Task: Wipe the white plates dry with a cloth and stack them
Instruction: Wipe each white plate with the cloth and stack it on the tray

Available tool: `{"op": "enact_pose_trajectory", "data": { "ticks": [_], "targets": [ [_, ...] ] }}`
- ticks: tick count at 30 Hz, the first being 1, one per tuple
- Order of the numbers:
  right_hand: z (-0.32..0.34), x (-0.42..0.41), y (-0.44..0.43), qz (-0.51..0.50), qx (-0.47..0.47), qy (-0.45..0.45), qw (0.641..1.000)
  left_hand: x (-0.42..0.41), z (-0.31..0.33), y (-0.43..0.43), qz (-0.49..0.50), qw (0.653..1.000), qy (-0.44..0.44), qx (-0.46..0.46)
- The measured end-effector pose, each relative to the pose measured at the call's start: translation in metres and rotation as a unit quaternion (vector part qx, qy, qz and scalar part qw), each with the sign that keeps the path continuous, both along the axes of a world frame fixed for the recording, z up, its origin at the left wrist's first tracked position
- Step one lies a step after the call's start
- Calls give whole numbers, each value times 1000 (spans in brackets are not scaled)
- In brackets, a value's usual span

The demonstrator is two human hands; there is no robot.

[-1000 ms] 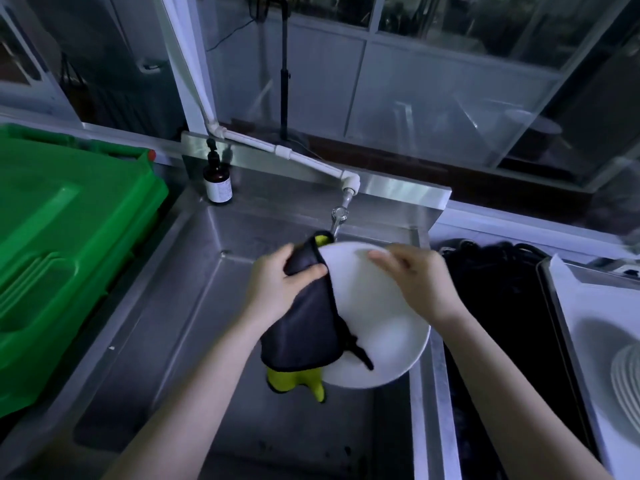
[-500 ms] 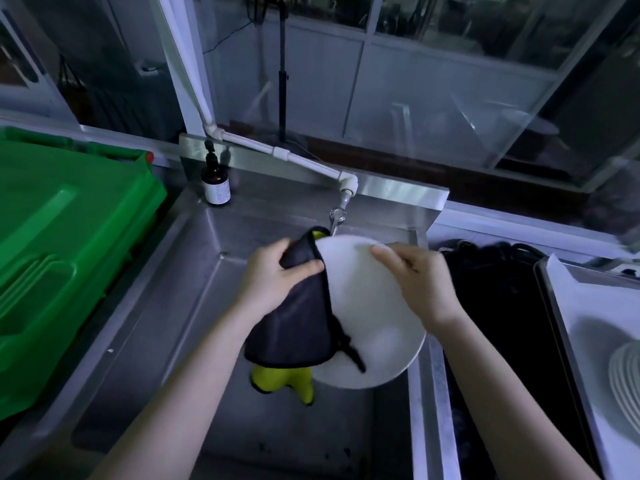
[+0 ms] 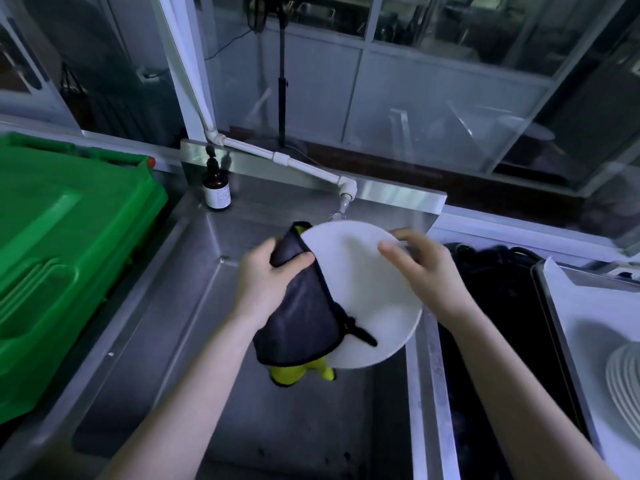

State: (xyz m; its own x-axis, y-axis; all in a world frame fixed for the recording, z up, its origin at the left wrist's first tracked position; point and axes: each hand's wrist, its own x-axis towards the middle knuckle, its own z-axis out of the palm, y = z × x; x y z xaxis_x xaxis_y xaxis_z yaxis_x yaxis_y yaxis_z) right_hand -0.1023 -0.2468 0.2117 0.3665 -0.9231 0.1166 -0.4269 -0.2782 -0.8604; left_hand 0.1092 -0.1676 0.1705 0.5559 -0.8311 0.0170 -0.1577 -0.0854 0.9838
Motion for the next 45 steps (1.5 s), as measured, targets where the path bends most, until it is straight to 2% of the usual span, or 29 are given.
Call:
{"op": "enact_pose_trajectory", "data": {
  "ticks": [2,4,5,7,10,12,14,16,18,20,22,24,25,27,28,30,32,35,37,39,40,42,45],
  "targets": [
    [5,9,-1,83,-59,109,989,-1,8,-1,-83,990,-111,-14],
    [3,15,1,106,-90,124,982,-3,11,-2,-125,977,-170,-8],
    [2,15,3,96,-103,113,984,-3,11,-1,-129,977,-167,-2],
    [-4,9,4,38,-103,70,991,-1,4,1,-88,991,-97,5],
    [-19,5,13,-116,8,-88,989,0,-11,6,1,997,72,20],
    [-25,7,18,-152,43,-111,981,4,-15,7,9,994,98,38],
    [-24,6,18,-114,17,-58,992,10,-15,4,-17,998,49,45],
    [-17,9,15,-30,-38,23,999,13,-7,1,-91,994,-45,32],
    [-12,17,18,57,-81,97,990,9,0,-2,-181,971,-153,20],
    [-12,20,18,77,-85,107,988,5,2,-4,-213,957,-194,27],
    [-11,15,15,12,-74,76,994,8,-1,-4,-144,980,-137,29],
    [-14,13,16,-116,-25,-35,992,5,-10,-1,-24,999,31,17],
    [-18,18,21,-187,10,-118,975,-1,-16,0,37,991,125,21],
    [-28,38,36,-309,74,-246,916,-16,-28,1,132,952,271,50],
    [-35,46,43,-343,103,-272,893,-21,-32,0,157,934,312,70],
    [-48,49,49,-330,144,-283,889,-22,-36,1,168,919,346,82],
    [-48,35,42,-271,145,-231,923,-13,-34,2,157,932,321,63],
    [-25,10,19,-153,83,-153,973,-2,-22,6,112,976,184,33],
    [-8,5,4,-42,35,-27,998,1,-12,5,36,996,79,9],
    [-1,11,-2,64,-10,103,993,0,-4,2,-48,998,-48,8],
    [0,13,-1,94,-16,127,987,0,-2,1,-78,993,-90,10],
    [0,13,2,101,-20,99,990,1,2,1,-99,990,-102,9],
    [-6,8,5,1,-1,18,1000,2,-7,4,-35,999,-1,11]
  ]
}}
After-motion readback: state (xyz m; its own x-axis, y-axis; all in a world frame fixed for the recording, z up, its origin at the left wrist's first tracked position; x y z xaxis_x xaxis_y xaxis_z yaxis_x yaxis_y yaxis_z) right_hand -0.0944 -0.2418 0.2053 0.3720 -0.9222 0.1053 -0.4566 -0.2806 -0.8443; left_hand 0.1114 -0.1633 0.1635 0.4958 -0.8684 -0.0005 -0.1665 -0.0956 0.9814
